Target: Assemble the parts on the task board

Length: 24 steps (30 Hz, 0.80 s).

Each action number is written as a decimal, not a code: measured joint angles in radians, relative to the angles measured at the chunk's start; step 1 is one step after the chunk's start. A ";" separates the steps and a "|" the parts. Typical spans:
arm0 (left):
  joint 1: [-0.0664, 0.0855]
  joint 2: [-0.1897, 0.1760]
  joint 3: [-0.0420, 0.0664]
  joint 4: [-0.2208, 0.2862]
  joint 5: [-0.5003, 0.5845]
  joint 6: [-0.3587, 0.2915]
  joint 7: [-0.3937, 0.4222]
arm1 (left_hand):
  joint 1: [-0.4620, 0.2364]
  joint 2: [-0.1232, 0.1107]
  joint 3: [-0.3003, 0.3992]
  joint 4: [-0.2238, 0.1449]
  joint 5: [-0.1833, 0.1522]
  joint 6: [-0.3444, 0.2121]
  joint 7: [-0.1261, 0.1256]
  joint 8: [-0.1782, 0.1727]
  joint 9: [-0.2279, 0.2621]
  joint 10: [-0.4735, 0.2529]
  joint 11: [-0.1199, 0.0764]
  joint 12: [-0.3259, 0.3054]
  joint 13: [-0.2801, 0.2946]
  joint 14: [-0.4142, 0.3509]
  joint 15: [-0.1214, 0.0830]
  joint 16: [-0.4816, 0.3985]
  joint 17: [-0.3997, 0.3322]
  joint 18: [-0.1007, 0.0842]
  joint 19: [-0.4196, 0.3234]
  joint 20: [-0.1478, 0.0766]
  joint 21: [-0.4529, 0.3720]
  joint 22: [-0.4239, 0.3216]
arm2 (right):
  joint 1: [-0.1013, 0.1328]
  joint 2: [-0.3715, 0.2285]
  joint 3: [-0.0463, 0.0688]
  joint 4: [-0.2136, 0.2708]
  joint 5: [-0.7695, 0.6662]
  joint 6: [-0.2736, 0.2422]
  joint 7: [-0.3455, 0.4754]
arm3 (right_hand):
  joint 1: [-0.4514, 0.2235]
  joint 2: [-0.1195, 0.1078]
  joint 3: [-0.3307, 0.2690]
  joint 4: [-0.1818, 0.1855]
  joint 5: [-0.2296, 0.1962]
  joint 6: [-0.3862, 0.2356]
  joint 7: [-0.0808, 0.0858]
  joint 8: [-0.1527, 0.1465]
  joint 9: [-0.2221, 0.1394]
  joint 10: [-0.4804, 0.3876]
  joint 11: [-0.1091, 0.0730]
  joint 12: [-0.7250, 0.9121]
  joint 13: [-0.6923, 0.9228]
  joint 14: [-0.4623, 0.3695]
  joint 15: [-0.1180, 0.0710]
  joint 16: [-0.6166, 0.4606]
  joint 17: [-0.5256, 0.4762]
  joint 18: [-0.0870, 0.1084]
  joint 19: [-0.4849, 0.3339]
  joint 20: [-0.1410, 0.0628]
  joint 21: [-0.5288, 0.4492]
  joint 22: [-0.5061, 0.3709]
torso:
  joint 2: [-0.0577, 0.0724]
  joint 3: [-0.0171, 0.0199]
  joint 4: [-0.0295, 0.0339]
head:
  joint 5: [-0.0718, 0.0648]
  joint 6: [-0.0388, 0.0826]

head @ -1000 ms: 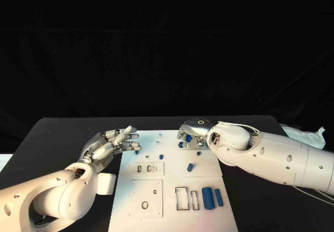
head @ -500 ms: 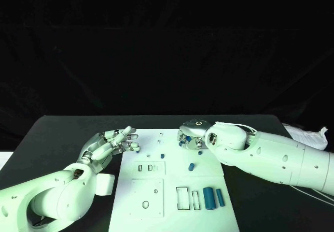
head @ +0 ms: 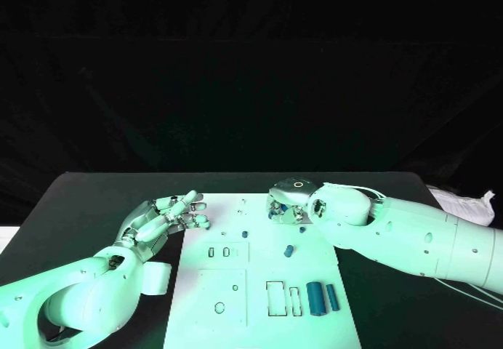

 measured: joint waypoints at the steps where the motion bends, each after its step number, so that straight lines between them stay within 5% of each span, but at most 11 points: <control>1: 0.000 0.000 0.000 0.000 0.000 0.000 0.000 | 0.000 0.000 0.000 0.000 0.000 0.000 0.000 0.000 0.000 0.000 0.000 -0.001 0.000 0.000 0.000 0.000 0.000 0.000 0.000 0.000 0.000 0.000 | -0.001 0.000 -0.001 0.001 0.000 -0.006 0.000 | 0.000 0.000 0.004 -0.001 -0.003 0.002 0.001 0.000 0.000 0.002 0.002 0.000 0.000 0.000 0.000 0.003 0.003 -0.004 0.001 -0.001 0.002 0.004 | 0.000 -0.0002 0.0002 | 0.000 0.001; 11: 0.000 -0.001 0.000 -0.001 0.003 0.000 -0.003 | 0.000 0.000 0.003 -0.003 0.000 -0.004 0.004 0.000 0.000 0.000 0.000 -0.001 0.000 0.000 0.000 0.000 0.002 0.000 0.000 0.000 0.000 0.000 | -0.003 0.008 -0.001 0.013 0.000 -0.125 -0.015 | 0.011 -0.008 0.024 0.011 -0.021 0.004 0.002 0.004 0.000 0.005 0.002 -0.005 0.004 0.000 0.000 0.027 0.026 -0.004 0.010 -0.003 0.017 0.029 | 0.004 -0.0024 0.0041 | -0.002 0.013; 24: 0.000 -0.001 0.000 0.000 0.005 0.001 -0.007 | 0.004 0.004 0.003 -0.003 0.000 -0.004 0.004 -0.004 0.000 -0.004 0.004 -0.005 0.000 0.000 0.000 -0.005 0.004 0.000 0.000 0.000 0.000 0.000 | -0.001 0.101 -0.001 -0.063 -0.001 -0.206 -0.055 | 0.013 -0.008 0.034 0.015 -0.027 0.005 0.002 -0.009 0.007 0.005 0.002 -0.009 -0.003 0.000 0.000 0.036 0.032 -0.004 0.014 0.000 0.020 0.035 | 0.009 -0.0035 0.0092 | 0.002 0.021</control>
